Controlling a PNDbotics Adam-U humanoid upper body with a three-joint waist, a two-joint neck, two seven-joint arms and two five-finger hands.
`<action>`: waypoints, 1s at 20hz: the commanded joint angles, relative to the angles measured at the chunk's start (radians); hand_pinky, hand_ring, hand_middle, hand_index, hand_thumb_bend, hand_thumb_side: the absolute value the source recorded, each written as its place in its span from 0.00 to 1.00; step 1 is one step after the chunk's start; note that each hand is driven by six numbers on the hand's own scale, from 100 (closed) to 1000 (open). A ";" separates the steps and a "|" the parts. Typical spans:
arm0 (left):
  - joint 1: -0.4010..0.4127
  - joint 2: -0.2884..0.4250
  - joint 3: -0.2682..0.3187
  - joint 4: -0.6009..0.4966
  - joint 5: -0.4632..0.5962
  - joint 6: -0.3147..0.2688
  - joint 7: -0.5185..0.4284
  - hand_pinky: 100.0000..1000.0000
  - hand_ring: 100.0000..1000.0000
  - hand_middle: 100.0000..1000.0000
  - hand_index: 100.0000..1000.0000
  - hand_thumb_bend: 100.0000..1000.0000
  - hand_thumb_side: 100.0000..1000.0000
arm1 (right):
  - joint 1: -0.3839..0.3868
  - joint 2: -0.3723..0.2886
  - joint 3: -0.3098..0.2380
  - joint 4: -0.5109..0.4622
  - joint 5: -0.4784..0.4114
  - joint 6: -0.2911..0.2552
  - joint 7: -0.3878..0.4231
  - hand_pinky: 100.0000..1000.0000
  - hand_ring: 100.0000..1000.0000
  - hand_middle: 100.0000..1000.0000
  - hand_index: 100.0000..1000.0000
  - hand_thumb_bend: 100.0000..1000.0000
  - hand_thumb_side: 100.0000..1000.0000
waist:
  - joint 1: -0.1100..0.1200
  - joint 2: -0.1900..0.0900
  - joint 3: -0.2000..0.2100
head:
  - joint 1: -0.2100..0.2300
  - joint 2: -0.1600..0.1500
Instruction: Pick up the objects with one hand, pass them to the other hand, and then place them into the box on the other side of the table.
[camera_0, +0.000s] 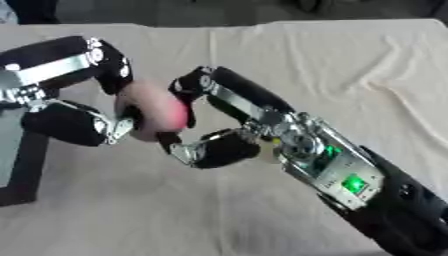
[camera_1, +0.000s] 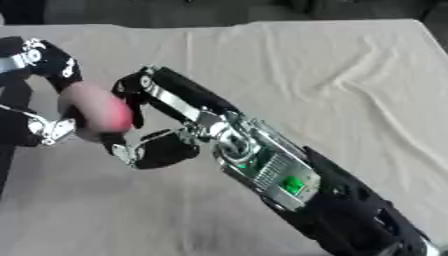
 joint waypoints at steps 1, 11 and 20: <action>0.000 0.042 0.014 -0.011 -0.030 -0.024 -0.006 0.64 0.54 0.43 0.36 0.00 0.04 | -0.012 -0.016 -0.005 -0.008 0.038 0.002 0.027 0.76 0.74 0.49 0.78 0.00 0.70 | 0.001 -0.019 0.000 | 0.001 -0.003; 0.042 0.079 0.042 -0.011 -0.079 -0.072 -0.043 0.63 0.54 0.41 0.34 0.00 0.00 | -0.006 -0.023 -0.010 -0.009 0.091 0.034 0.053 0.78 0.78 0.57 0.85 0.00 0.81 | -0.001 -0.017 0.000 | 0.003 -0.010; 0.091 0.108 0.108 0.013 -0.114 -0.051 0.037 0.62 0.53 0.40 0.34 0.00 0.00 | 0.001 -0.034 -0.014 -0.014 0.088 0.024 0.062 0.77 0.78 0.57 0.84 0.00 0.69 | -0.002 -0.016 0.000 | 0.011 -0.018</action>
